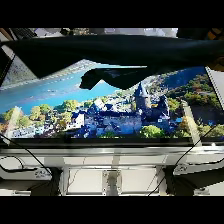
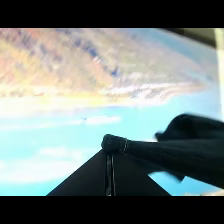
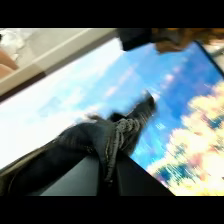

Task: Fold the clothes and pants, and hang the long-sleeved shirts on hangers.

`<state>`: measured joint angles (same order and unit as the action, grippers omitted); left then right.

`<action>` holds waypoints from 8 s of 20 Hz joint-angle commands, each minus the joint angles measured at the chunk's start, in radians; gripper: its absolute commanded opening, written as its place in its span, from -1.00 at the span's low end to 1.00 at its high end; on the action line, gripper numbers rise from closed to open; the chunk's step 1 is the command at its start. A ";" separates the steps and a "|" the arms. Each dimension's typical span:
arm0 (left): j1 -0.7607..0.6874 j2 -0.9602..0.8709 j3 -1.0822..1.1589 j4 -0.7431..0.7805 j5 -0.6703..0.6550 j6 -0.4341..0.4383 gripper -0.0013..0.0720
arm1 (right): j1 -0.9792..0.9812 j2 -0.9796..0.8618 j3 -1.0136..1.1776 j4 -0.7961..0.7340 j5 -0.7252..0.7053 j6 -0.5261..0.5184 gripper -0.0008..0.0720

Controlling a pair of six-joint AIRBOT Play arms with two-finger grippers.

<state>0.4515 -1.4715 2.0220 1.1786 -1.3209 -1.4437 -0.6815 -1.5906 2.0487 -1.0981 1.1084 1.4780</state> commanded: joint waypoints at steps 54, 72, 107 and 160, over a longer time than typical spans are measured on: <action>-0.230 0.022 -0.891 0.437 -0.126 0.021 -0.89 | -0.300 0.045 -0.705 -0.600 0.443 -0.029 -0.88; -0.230 0.075 -0.880 -0.339 0.301 0.304 0.04 | -0.270 0.075 -0.631 -0.355 0.281 -0.030 0.35; -0.677 -0.622 -0.151 -0.147 0.547 0.081 0.12 | 0.003 0.084 -0.629 -0.224 0.084 -0.109 0.35; -0.262 -0.446 -0.005 0.572 -0.216 -0.038 -0.89 | 0.304 -0.232 -0.626 -0.289 -0.147 0.022 -0.15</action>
<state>0.1879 -1.9045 2.0171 1.7496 -1.5566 -1.4822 -0.4126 -1.7744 1.4200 -1.3842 1.0149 1.4631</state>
